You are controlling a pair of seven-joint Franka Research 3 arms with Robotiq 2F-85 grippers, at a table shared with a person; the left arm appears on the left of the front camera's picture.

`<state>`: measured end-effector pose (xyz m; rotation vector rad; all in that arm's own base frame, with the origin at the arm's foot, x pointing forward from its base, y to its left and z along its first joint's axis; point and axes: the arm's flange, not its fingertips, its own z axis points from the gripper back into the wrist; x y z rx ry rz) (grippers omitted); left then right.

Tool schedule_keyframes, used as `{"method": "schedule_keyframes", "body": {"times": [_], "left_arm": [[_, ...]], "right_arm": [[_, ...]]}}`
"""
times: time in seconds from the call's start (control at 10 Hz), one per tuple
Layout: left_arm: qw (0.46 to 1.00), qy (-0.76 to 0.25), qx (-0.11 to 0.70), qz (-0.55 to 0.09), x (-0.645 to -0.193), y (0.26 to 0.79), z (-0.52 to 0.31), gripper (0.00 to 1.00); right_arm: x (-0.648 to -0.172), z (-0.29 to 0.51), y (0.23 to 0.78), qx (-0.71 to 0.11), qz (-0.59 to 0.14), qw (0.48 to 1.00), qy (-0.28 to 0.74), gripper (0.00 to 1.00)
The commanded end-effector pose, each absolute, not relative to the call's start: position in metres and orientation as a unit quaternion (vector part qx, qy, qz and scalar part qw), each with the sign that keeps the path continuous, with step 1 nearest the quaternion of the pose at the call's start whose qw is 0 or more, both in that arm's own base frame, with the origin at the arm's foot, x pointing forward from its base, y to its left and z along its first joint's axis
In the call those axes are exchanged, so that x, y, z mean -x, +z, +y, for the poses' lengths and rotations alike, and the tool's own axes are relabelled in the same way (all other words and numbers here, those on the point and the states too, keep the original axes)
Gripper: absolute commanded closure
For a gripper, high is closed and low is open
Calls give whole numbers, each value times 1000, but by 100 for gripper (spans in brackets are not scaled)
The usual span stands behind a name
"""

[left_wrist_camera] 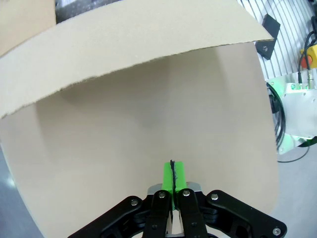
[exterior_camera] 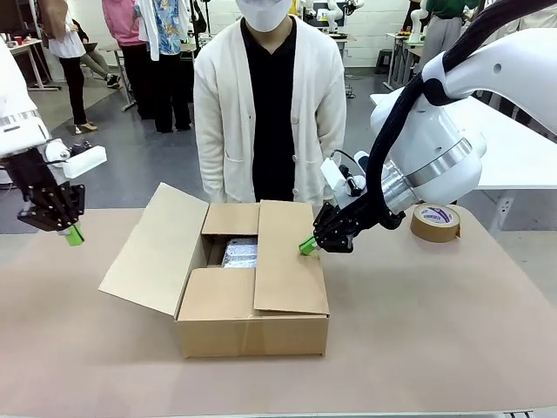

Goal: Wrap the clocks to prevent damage.
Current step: Push the left (or right) flap of the Package Box to close it.

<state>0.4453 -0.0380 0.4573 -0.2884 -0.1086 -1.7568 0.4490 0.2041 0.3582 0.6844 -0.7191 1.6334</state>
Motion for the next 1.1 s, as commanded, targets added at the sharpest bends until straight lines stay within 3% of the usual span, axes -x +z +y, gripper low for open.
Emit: {"method": "schedule_keyframes", "body": {"times": [0.0,0.2,0.6,1.0], "left_arm": [[586,-786,172,-101,-469,430,-30,100],[623,-719,260,-168,-476,403,-21,100],[684,-619,342,-179,-466,356,-37,100],[658,-644,338,-195,-456,370,-66,100]], "right_arm": [[-449,206,355,-290,-301,585,695,99],[-449,206,355,-290,-301,585,695,99],[-449,206,355,-290,-301,585,695,99],[-449,206,355,-290,-301,585,695,99]]}}
